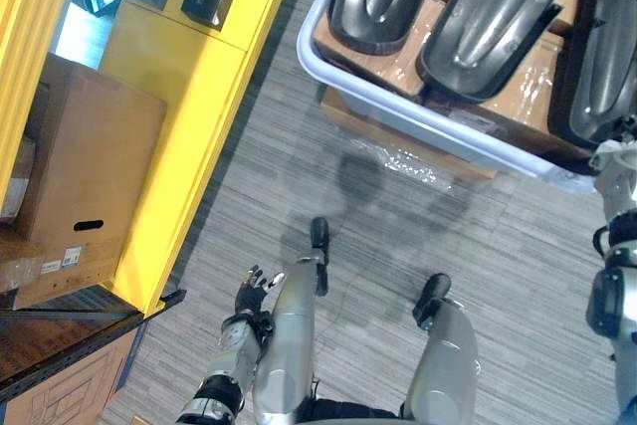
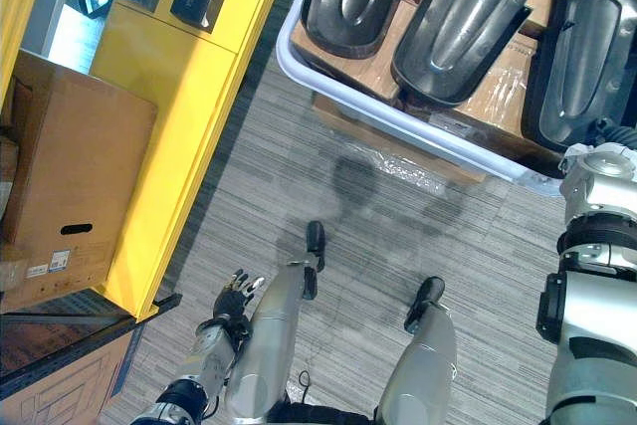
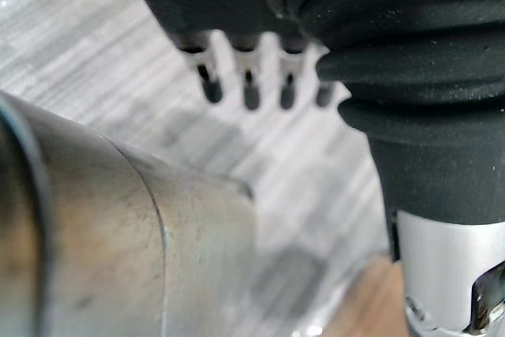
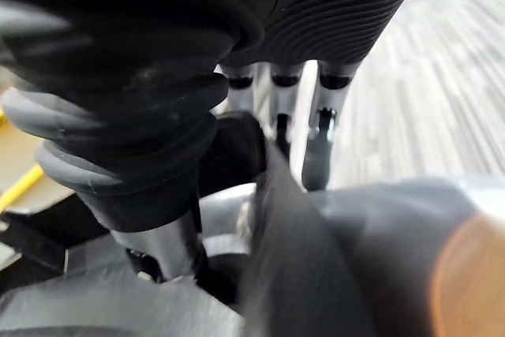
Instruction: Walk over and take plastic housings, then place them on the shelf
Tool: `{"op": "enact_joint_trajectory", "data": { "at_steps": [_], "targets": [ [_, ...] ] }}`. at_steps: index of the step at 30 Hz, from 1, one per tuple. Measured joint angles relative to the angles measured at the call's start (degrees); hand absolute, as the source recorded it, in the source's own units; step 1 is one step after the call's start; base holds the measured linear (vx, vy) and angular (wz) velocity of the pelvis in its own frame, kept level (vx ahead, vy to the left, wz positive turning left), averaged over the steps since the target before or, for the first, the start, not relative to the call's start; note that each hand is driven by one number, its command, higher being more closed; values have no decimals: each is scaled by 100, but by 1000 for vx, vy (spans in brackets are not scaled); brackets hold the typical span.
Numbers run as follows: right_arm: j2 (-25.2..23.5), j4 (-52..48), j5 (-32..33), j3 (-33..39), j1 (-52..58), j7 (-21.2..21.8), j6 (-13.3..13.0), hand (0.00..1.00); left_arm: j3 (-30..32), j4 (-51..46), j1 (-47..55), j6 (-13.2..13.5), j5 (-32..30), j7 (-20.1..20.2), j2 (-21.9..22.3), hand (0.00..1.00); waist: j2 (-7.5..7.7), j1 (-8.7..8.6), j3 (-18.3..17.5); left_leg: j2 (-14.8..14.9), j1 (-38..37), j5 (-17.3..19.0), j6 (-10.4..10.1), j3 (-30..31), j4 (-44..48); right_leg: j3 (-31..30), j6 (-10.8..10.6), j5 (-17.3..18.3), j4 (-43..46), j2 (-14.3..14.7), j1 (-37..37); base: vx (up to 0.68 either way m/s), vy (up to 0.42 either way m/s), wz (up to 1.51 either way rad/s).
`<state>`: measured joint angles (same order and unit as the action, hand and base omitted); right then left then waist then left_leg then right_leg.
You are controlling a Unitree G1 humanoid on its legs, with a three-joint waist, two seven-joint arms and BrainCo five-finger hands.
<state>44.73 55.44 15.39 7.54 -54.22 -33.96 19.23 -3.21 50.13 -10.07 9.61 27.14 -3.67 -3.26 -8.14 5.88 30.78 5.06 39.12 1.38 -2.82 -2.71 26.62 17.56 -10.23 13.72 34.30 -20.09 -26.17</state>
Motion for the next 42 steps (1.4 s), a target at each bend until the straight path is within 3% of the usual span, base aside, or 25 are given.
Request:
{"op": "enact_joint_trajectory", "data": {
  "at_steps": [8,13,21,24,29,34,39,42],
  "targets": [
    [60,-85,-540,-309,1,67,259,100,70,1,26,23,3,39,6,0,16,-21,-2,52,-2,-67,-58,33,-23,7,61,54,151,29,-73,-2,-26,-1],
    [-78,-84,-868,-372,169,179,334,100,64,-15,99,24,6,44,-75,0,170,-47,-39,56,-185,-74,-54,39,-60,72,57,48,71,34,161,13,-7,1],
    [-268,-342,-1462,-562,240,267,-54,100,30,-13,284,23,4,39,-277,0,536,-45,-246,103,-522,-78,-61,77,-215,219,27,-107,-426,169,666,23,-9,1],
    [-269,-356,-1680,-684,244,270,-160,100,19,12,317,37,11,-9,-320,0,586,-42,-272,141,-672,-74,-59,92,-240,276,11,-235,-683,274,954,48,11,-1],
    [-297,-424,-1679,-820,406,223,-356,100,44,-1,352,366,-33,-929,-380,0,724,-18,-291,132,-989,-73,-54,71,-393,285,-12,-340,-996,322,1313,13,10,-2],
    [-495,-825,-1707,-737,887,-282,-503,100,488,-909,320,531,-81,-1644,-759,0,1037,-51,-297,101,-1669,-206,-121,7,-899,308,0,-377,-1345,376,1861,37,-22,-3],
    [-703,-1612,-1990,-341,1410,-424,-599,100,768,-1717,95,619,504,-1538,-1022,0,1184,-74,-340,118,-2354,-331,-199,-94,-1400,357,15,-537,-1848,496,2511,73,-48,-7],
    [-1039,-2226,-2331,-268,1838,-505,-732,100,789,-2259,98,612,737,-1115,-1143,0,1384,-209,-691,107,-2667,-383,-251,-121,-1722,442,9,-556,-2129,542,2816,85,-52,1]
  ]
}}
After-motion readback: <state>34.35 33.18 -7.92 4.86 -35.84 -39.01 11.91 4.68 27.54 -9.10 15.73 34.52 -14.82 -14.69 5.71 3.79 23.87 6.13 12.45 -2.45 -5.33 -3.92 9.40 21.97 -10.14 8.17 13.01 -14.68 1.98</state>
